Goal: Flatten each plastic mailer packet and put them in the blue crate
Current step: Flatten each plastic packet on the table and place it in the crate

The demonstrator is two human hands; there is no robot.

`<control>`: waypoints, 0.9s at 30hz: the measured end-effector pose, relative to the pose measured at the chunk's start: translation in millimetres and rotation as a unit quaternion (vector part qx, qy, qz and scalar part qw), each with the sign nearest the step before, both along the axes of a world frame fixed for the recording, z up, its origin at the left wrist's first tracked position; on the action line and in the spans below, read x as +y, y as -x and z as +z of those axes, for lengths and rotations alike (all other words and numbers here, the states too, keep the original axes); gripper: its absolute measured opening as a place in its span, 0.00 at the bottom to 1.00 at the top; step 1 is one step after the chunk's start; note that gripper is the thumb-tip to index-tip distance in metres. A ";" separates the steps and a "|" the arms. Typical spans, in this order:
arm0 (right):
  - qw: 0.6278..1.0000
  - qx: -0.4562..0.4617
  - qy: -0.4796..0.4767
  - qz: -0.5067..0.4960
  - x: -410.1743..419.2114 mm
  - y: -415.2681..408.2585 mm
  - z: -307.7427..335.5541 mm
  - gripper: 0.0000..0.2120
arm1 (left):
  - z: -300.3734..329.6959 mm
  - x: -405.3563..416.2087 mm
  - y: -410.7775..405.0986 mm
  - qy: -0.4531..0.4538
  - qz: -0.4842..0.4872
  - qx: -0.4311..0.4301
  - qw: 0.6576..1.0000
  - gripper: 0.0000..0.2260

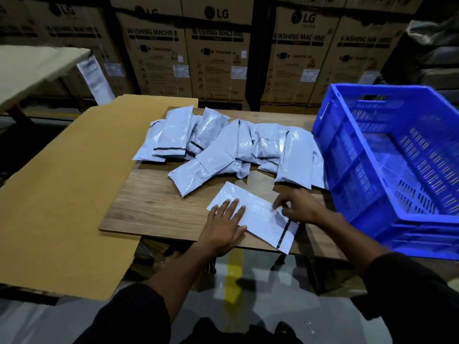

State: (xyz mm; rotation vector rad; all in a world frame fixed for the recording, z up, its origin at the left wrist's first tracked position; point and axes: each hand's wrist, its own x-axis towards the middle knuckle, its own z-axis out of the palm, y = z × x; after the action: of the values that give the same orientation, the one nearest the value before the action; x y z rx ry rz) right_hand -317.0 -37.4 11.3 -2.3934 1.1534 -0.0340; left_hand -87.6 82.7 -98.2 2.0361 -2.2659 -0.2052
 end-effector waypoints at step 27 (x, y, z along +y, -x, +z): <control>0.978 0.108 0.152 -0.091 69.4 -24.6 -96.9 0.35 | -13.8 -9.1 11.0 0.087 0.066 0.050 0.993 0.28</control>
State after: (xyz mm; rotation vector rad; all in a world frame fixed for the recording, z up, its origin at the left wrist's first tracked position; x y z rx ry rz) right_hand -292.4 32.1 -85.6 -2.5958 1.5654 -0.0103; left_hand -98.6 73.6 -111.9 2.0282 -2.0054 -0.0952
